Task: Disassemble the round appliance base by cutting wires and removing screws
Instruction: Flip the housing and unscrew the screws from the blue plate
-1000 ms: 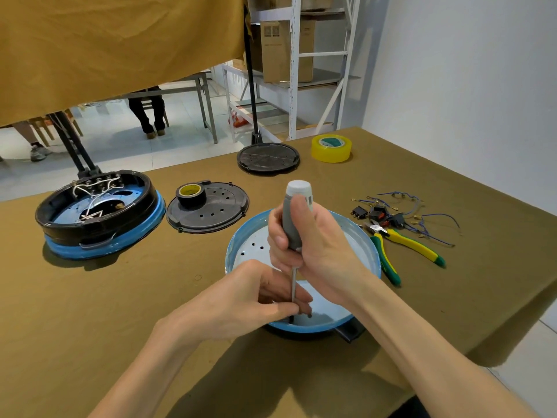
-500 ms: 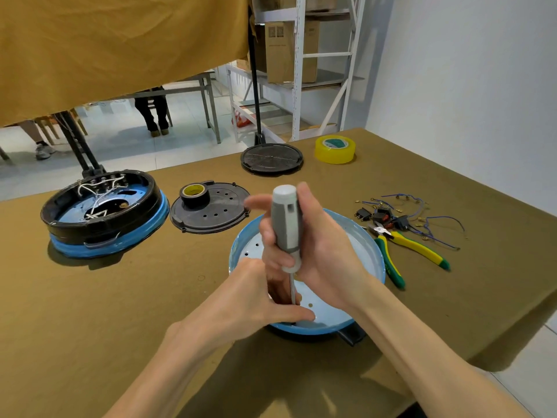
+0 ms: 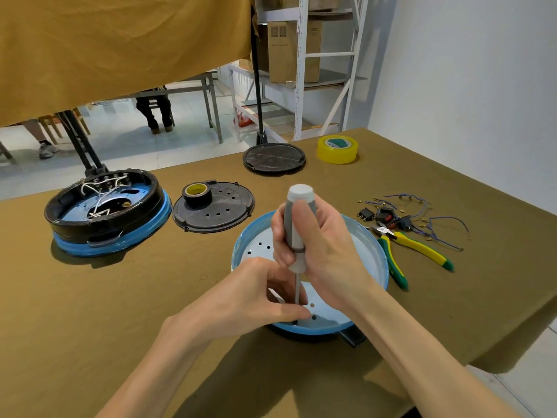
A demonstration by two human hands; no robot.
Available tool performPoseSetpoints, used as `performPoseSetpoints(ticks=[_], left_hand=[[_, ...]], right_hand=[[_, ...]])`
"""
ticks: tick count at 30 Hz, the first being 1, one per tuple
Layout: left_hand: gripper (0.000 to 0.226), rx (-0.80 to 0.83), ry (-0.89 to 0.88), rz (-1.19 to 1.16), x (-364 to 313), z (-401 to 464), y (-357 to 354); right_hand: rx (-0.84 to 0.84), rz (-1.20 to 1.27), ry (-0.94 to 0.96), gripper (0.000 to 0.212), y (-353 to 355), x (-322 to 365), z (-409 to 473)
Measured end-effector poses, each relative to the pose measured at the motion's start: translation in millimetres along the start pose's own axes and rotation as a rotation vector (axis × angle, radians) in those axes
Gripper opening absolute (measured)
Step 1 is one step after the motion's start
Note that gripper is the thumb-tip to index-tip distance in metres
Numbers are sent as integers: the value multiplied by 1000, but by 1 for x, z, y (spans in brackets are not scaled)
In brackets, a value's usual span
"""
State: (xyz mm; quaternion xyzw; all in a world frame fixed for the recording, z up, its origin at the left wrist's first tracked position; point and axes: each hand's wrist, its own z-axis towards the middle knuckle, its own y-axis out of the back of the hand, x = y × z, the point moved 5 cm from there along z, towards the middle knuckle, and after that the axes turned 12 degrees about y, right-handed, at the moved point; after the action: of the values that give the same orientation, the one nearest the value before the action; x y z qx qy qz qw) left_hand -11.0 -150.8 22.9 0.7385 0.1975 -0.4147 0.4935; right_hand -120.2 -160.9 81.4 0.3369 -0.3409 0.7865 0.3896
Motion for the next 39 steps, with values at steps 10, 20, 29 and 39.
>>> performPoseSetpoints(ticks=[10, 20, 29, 39], left_hand=[[27, -122, -8, 4, 2, -1, 1], [15, 73, 0, 6, -3, -2, 5], [23, -97, 9, 89, 1, 0, 4], [11, 29, 69, 206, -2, -4, 6]], right_hand=[[62, 13, -35, 66, -7, -7, 1], [42, 61, -96, 70, 1, -8, 2], [-76, -76, -6, 78, 2, -6, 2], [13, 50, -108, 81, -7, -10, 3]])
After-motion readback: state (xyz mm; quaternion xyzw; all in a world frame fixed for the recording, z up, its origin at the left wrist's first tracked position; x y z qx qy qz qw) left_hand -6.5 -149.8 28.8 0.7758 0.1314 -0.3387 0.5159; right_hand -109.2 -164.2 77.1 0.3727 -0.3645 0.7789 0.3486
